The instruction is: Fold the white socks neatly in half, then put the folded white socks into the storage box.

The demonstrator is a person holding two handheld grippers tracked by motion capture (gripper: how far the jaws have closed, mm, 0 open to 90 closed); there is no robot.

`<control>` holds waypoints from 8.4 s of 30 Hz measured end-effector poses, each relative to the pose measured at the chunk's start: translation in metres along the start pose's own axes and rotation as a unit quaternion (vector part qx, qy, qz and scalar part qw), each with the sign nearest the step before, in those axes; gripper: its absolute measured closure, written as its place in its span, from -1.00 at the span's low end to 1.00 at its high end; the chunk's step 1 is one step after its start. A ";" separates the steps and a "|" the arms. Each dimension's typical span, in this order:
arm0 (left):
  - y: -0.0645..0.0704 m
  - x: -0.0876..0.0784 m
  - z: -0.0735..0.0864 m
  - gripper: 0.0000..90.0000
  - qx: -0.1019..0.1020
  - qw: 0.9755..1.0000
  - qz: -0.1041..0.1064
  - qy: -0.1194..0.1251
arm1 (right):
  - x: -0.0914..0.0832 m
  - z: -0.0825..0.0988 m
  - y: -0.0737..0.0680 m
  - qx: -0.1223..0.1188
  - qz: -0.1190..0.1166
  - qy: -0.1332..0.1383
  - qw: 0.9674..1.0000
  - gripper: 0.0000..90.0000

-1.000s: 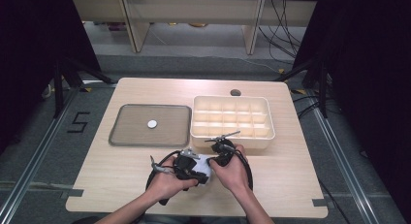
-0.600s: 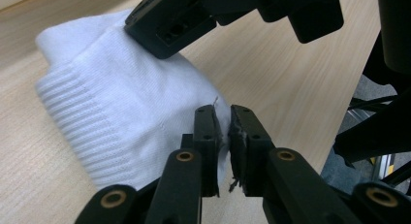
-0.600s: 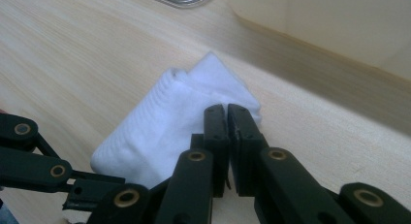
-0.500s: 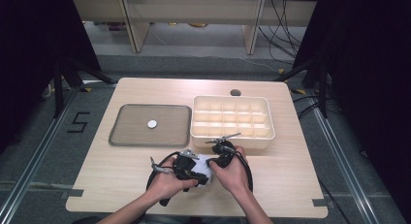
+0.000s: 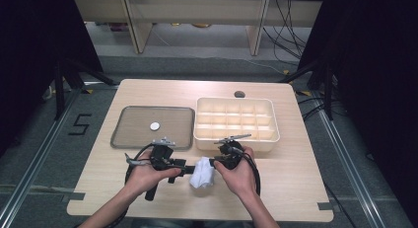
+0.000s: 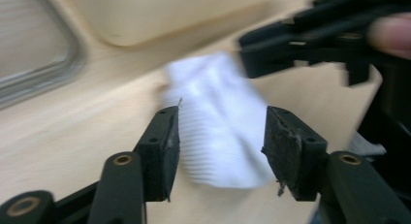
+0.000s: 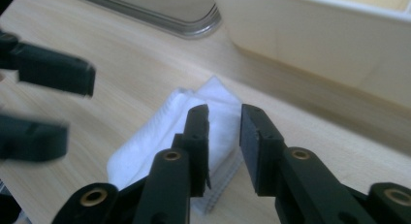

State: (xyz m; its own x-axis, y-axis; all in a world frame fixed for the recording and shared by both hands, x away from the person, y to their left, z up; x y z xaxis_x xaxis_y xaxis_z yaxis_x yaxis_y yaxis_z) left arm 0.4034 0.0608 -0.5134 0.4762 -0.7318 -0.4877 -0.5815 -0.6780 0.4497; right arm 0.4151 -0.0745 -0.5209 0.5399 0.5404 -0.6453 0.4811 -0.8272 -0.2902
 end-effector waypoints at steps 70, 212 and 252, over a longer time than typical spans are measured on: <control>-0.010 0.054 0.022 0.01 -0.060 0.994 0.020 -0.083 | 0.013 0.027 0.007 0.059 -0.023 -0.034 0.997 0.63; -0.021 0.046 -0.108 0.65 0.036 0.998 0.008 0.047 | -0.030 0.046 0.041 0.032 0.007 0.046 0.998 0.28; -0.034 0.094 -0.105 0.64 0.189 0.978 -0.077 -0.029 | -0.031 0.045 0.043 0.029 0.005 0.056 0.998 0.27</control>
State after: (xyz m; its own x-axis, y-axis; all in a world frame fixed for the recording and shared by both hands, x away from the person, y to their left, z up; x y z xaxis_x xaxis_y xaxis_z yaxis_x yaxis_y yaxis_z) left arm 0.5371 0.0076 -0.4954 0.5453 -0.6099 -0.5751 -0.7137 -0.6976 0.0632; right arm 0.3880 -0.1335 -0.5448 0.6194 0.5433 -0.5667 0.4370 -0.8383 -0.3261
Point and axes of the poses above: each handheld gripper's, and its own axes: x roughly forward along the jaws, z roughly out of its underside, y roughly to its right, the point moved 9 cm from there along x, roughly forward along the jaws, and after that the axes turned 12 degrees about y, right-handed, at the moved point
